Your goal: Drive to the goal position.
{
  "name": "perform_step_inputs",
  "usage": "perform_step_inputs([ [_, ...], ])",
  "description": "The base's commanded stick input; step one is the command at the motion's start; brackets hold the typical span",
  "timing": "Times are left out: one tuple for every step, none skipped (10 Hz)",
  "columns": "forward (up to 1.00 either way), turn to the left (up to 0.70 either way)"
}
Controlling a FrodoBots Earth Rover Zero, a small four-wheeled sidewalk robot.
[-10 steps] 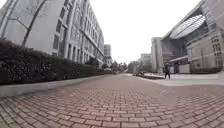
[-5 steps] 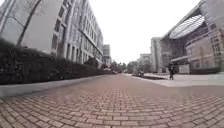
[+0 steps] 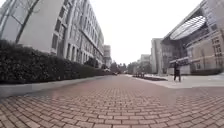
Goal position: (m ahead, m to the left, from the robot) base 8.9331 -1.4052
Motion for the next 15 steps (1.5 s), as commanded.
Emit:
perform_step_inputs([
  [0.45, 0.0],
  [0.45, 0.0],
  [0.45, 0.0],
  [0.45, 0.0],
  [0.45, 0.0],
  [0.45, 0.0],
  [0.45, 0.0],
  [0.45, 0.0],
  [0.45, 0.0],
  [0.45, 0.0],
  [0.45, 0.0],
  [0.45, 0.0],
  [0.45, 0.0],
  [0.45, 0.0],
  [0.45, 0.0],
])
